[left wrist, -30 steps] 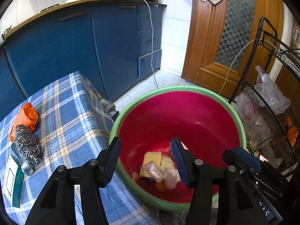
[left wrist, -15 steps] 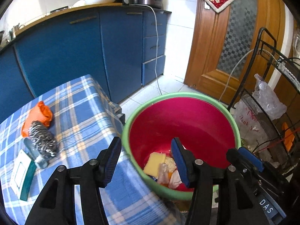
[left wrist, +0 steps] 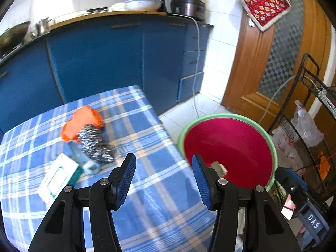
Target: Collect trash
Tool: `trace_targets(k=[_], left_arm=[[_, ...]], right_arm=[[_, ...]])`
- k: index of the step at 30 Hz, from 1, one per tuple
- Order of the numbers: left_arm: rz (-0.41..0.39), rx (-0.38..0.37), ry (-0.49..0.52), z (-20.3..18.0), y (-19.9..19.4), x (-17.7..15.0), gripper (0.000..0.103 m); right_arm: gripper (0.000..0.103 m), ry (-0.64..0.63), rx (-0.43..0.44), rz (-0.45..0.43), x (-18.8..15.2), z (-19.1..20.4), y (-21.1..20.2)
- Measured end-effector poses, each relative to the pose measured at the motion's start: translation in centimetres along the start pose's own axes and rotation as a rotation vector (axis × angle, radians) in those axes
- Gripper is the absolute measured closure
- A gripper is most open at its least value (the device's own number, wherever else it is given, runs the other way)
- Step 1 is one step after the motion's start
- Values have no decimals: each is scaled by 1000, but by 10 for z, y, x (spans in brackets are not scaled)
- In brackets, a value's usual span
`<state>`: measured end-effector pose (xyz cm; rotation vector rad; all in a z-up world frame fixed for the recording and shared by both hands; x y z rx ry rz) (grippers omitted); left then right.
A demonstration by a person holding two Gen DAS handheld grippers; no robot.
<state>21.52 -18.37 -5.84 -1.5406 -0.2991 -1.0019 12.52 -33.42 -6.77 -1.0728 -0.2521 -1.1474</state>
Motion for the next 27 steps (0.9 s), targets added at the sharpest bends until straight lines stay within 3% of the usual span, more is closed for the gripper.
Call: trace_targets(k=[15,27], left_arm=[[34,177,-61,105,-16,-34,43],[159,181,-49,145,8,-73,32]], right_arm=[[41,-59,9,28,-19,40,-3],[41,-127,4,82,-39,70,9]])
Point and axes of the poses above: each gripper's, at about its wrist camera, not at the fingertips, and y roughly the way its jaws point, z to its left, x to its top, the point moved 9 cm from there along y, roughly the way its jaws point, and after that the axes turned 11 degrees about y, right-handed, at the moved point
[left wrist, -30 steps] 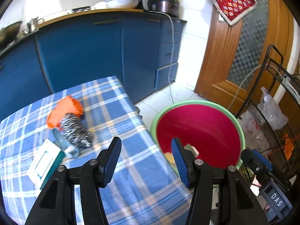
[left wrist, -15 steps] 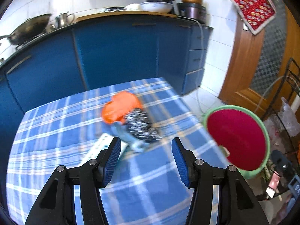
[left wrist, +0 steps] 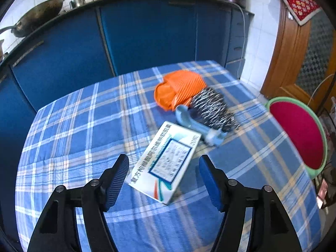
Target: Collect trash
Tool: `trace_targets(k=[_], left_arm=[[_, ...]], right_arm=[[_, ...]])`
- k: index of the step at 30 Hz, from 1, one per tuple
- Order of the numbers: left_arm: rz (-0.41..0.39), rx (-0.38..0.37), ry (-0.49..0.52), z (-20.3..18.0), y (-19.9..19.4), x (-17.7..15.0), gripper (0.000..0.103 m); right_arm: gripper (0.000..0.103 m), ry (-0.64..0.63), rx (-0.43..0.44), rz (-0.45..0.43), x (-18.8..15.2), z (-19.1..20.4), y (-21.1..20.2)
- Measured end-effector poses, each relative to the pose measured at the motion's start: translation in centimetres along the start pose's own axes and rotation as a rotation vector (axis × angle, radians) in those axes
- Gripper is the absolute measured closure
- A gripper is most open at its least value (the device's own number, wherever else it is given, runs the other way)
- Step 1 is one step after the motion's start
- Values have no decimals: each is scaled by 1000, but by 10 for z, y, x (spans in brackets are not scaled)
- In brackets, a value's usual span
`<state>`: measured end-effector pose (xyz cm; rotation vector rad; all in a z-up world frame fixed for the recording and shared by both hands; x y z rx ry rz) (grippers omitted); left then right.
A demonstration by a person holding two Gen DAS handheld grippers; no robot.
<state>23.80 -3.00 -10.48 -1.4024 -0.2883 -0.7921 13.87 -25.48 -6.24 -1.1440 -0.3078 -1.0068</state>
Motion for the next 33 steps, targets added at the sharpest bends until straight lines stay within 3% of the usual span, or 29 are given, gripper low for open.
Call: trace_targets(k=[5,12,21,33], left_arm=[[36,11,-41,14,15,-5,31],[36,-58,-99,19,28,-8,31],[-23,-99,-146,23,26,-6,33],[-49,-8,-277,62,18,-14,37]], right_arm=[[41,-34,7,17,-3,15,5],[41,-82,25,64,-3,40,22],[41,-179,44,124,-3,84,55],[41,-272,58,192,-16,135,114]])
Point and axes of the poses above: each gripper's, at about its wrist camera, not at the fingertips, and y roughly the way its jaws point, z to its left, x to its top, the point moved 9 cm from there along y, roughly the way its jaws point, and after that the axes turned 11 degrees about y, right-handed, at the moved point
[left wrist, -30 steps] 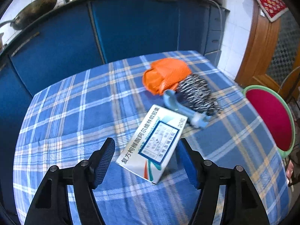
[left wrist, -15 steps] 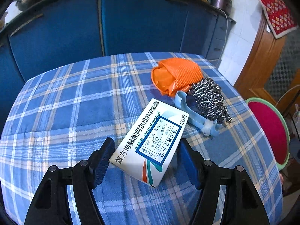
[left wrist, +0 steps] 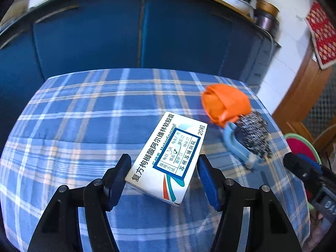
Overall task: Collect trash
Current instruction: 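Close the right tool on the steel wool scrubber and lift it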
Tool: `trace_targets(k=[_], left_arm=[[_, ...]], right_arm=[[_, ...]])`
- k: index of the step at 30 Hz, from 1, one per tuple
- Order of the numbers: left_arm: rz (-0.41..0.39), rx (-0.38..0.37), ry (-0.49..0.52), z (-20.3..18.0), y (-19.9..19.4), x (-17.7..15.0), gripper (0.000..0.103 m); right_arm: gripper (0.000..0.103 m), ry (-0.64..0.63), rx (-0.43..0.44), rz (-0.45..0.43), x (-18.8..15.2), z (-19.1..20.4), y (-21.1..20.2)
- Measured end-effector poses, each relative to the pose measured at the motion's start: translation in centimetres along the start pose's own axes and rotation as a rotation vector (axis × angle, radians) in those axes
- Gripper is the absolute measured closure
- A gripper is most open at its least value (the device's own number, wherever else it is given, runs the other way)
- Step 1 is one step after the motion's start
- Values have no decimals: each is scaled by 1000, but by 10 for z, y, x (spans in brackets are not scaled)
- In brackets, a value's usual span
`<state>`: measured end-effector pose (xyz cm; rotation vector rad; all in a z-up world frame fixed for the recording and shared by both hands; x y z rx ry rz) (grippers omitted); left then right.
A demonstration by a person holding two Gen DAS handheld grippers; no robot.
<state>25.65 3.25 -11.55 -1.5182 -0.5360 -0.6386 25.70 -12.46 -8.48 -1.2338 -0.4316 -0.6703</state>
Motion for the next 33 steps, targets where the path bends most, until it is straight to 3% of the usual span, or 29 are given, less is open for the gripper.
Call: trace_targets(k=[6,19,24,33], left_arm=[[26,23,-62,18,6,-6,37],[26,31,-68,22,6,-5,38],[25,32,-69,23,6,-5,38],[23,31,-72,22,6,-6,39]], right_arm=[[41,-33,-2,18,4,14,20],[41,-31,28,35,14,32,53],[61,-6,53,66,10,32,56],[67,13,57,32,6,24,36]])
Point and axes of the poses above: each gripper's, at about its wrist camera, not at the fingertips, and y roughly the way its jaws point, z to its left, x to its top, the point moved 9 cm from there along y, roughly the way its jaws point, and after that the axes turned 11 degrees about y, right-handed, at the moved point
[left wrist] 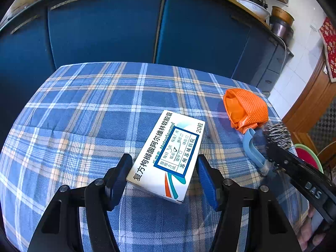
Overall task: Collect trash
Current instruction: 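Close the right tool on the steel wool scrubber and lift it, then grasp the medicine box with the left tool while the right tool carries the scrubber toward the bucket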
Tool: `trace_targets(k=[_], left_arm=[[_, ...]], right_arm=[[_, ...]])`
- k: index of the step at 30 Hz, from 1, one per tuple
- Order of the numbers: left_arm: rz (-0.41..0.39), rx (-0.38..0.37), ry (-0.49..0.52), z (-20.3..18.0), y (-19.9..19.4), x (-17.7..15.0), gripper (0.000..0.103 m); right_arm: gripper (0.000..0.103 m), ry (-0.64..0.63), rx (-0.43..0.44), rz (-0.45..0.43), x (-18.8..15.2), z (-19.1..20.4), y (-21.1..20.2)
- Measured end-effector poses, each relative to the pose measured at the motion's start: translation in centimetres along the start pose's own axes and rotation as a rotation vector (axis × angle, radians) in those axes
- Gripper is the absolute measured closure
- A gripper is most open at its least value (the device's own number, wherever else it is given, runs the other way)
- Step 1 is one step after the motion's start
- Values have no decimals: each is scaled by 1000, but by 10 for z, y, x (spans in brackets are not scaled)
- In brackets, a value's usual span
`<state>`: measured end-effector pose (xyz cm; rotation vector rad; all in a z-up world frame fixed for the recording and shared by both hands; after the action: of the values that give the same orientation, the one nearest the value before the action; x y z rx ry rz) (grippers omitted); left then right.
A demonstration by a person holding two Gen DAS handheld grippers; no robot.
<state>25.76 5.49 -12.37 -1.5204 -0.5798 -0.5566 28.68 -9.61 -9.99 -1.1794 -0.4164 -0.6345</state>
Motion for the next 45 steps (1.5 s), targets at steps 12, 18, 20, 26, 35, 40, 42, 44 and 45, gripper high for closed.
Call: trace_targets(k=[12,18,20,26,35,40,42,44,45], left_arm=[[-6,-12,0,-1,0,1,39],[-28,-16,24,-8,-5,3,40],[-36,-15,39,-13,-8,4,40],[-72,-16,100,-31,-20,10,42],[-100,-87,196,-77,-45,16,50],[-92,-139,238,-108,-51,15,57],[-87,-145,246,-114,-53,13,61],[-78,-157,255,-120,-54,12,63],[-73,-161,256,-121,-54,11,63]], right_arm=[[67,16,37,-87,-12,-11,-68],[67,59,28,-119,-19,-30,-95],[67,75,23,-130,-21,-38,-104],[67,126,-2,-155,-26,-66,-122],[67,180,-59,-200,-28,-107,-144],[67,229,-72,-212,-29,-133,-152],[67,240,-73,-218,-29,-140,-155],[67,258,-75,-225,-30,-149,-158],[67,266,-74,-225,-31,-152,-158]])
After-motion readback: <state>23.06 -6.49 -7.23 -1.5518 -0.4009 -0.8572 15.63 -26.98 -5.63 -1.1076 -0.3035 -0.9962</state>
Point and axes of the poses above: each gripper's, at about its wrist camera, not at the fingertips, and y roughly the way its jaws point, z to its left, x to its top, the point moved 9 cm from there along y, roughly the way its jaws point, and after that the axes turned 11 degrees about y, right-handed, at the moved point
